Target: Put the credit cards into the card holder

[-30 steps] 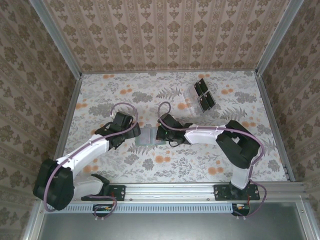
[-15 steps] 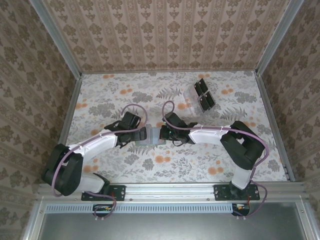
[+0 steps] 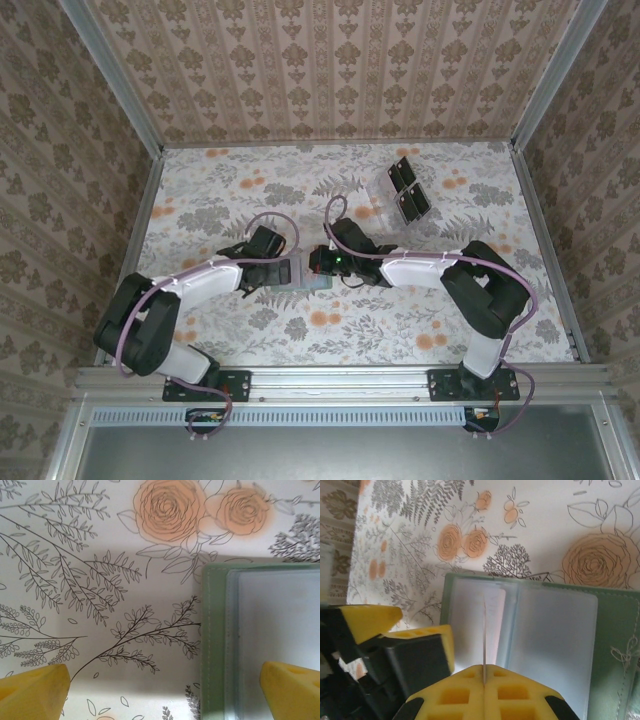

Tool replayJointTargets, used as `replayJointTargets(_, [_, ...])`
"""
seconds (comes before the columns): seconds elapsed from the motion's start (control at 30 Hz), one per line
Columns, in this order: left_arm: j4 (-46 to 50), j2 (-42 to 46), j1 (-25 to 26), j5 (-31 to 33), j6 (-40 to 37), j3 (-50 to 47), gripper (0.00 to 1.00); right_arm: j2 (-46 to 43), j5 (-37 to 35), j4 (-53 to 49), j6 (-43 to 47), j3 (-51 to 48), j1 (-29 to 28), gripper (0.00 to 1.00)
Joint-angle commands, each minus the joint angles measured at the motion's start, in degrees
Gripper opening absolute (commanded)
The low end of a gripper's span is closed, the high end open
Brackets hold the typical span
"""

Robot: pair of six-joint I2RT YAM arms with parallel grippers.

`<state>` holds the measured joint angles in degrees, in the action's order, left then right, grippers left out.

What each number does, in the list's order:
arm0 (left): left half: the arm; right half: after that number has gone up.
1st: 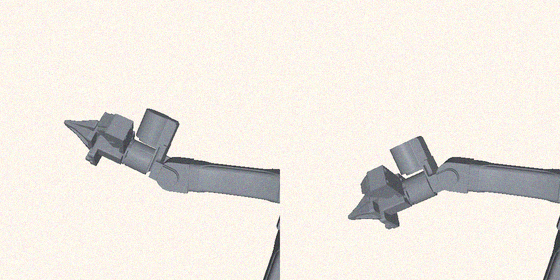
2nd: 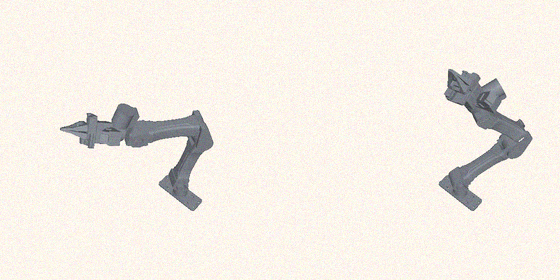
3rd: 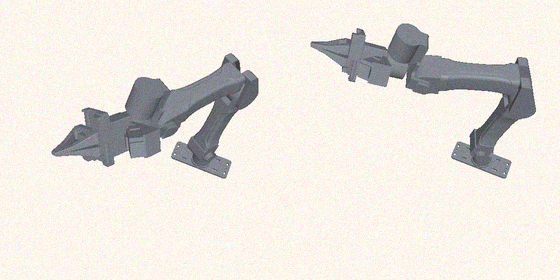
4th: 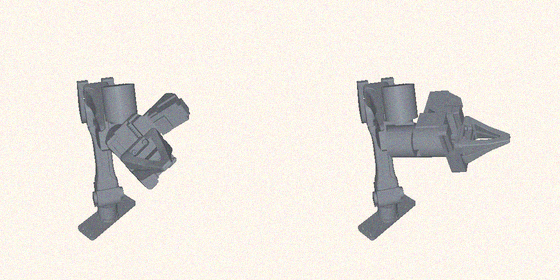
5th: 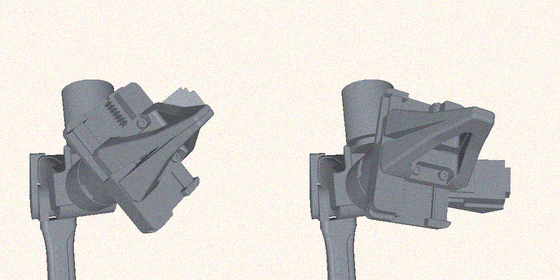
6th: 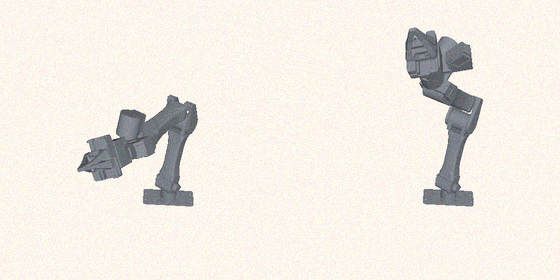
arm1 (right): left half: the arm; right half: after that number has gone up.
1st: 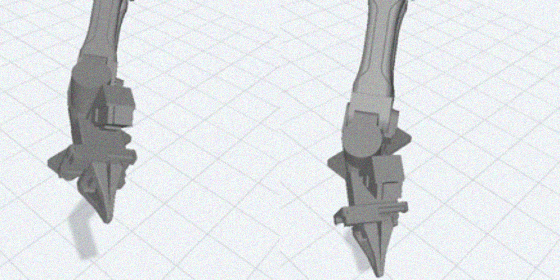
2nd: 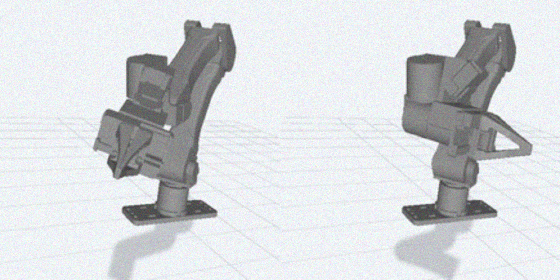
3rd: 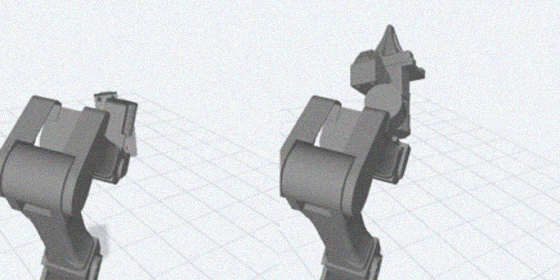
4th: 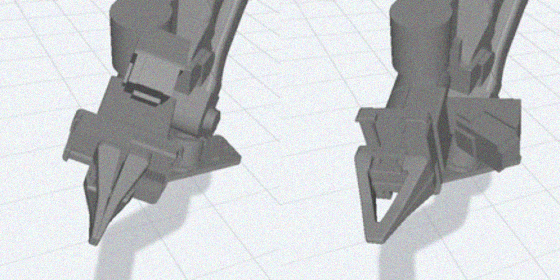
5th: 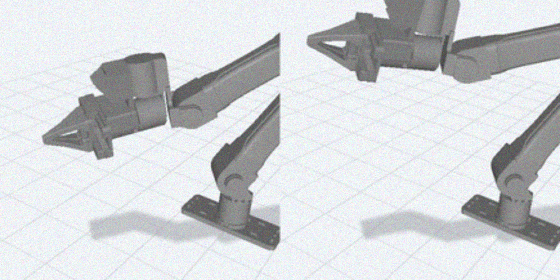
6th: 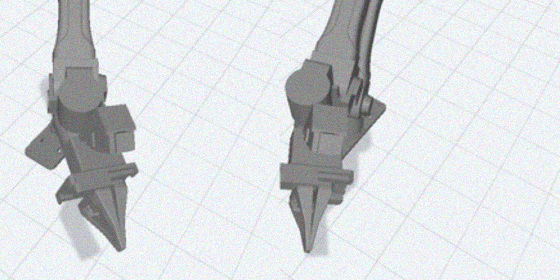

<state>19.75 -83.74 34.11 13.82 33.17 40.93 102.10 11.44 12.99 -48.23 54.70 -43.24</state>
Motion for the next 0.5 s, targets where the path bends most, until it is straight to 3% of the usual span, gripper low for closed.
replayJointTargets(0.0, [0.87, -0.74, 0.35, 2.46, 0.47, 0.47, 1.00, 0.81, 1.92, 6.35, -0.85, -1.92, 0.69, 0.00])
replayJointTargets(0.47, [2.18, -0.31, 0.34, 4.37, 3.59, -1.57, 1.00, 5.08, 1.41, 25.77, -6.26, -7.90, 1.61, 0.00])
